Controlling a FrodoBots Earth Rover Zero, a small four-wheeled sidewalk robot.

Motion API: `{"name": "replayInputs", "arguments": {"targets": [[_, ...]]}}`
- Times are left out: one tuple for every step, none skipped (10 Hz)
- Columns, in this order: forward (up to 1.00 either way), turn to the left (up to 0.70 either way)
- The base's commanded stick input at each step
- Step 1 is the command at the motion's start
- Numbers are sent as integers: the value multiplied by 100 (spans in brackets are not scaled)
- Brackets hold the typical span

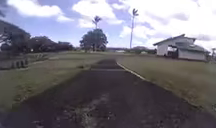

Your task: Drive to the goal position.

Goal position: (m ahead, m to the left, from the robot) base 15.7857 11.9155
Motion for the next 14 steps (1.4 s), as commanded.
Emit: {"name": "replayInputs", "arguments": {"targets": [[50,0],[50,0],[50,0],[50,0],[50,0],[50,0],[50,0],[50,0],[50,0],[50,0],[50,0],[50,0],[50,0],[50,0]]}}
